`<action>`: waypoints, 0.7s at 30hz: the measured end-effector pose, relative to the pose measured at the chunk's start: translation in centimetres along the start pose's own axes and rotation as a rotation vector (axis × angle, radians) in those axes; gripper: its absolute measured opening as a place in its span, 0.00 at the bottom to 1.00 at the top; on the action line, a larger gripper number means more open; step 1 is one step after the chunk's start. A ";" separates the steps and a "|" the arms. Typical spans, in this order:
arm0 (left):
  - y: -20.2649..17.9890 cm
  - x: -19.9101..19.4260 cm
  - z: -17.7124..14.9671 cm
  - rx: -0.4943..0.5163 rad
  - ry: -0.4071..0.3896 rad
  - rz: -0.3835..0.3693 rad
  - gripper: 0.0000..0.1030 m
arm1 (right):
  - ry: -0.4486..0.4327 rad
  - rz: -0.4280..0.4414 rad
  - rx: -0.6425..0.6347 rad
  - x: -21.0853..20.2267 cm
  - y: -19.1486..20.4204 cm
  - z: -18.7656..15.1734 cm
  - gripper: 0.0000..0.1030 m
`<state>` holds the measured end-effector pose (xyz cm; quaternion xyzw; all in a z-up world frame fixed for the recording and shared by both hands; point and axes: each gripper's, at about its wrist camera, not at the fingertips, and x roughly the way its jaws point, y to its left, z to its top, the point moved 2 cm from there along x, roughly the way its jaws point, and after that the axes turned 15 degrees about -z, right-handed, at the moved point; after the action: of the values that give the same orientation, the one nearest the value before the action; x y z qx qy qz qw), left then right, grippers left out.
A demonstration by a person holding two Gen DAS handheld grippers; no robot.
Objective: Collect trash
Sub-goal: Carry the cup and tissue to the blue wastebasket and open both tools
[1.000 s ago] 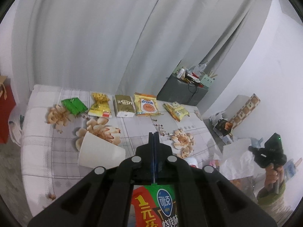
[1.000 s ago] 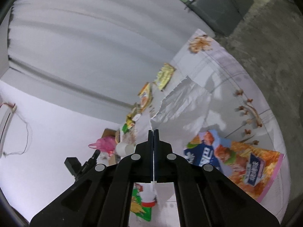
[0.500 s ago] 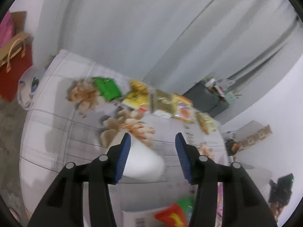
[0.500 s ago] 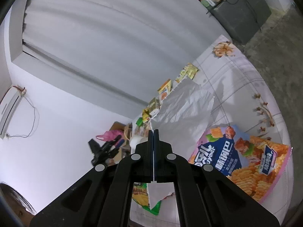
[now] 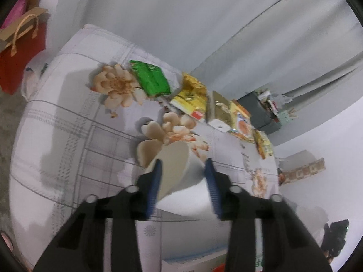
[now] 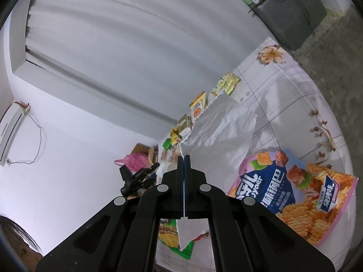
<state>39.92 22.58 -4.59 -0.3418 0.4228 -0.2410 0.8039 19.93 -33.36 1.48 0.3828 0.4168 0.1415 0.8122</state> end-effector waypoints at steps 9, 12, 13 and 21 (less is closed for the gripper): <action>-3.5 -1.3 -0.5 0.148 -0.008 -0.016 0.05 | -0.026 0.013 0.005 -1.4 -0.1 -0.2 0.00; -5.1 -2.4 -0.5 0.179 -0.035 -0.017 0.05 | -0.044 0.023 -0.002 -2.5 0.1 -0.3 0.00; -5.8 -2.9 -0.5 0.191 -0.047 -0.019 0.05 | -0.055 0.028 -0.003 -3.0 0.1 -0.4 0.00; -12.5 -6.7 -1.4 0.317 -0.126 -0.061 0.05 | -0.141 0.061 0.009 -8.3 -1.0 -1.6 0.00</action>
<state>33.95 18.48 7.70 -0.2375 0.3178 -0.3070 0.8651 13.50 -37.80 4.89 0.4081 0.3473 0.1370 0.8331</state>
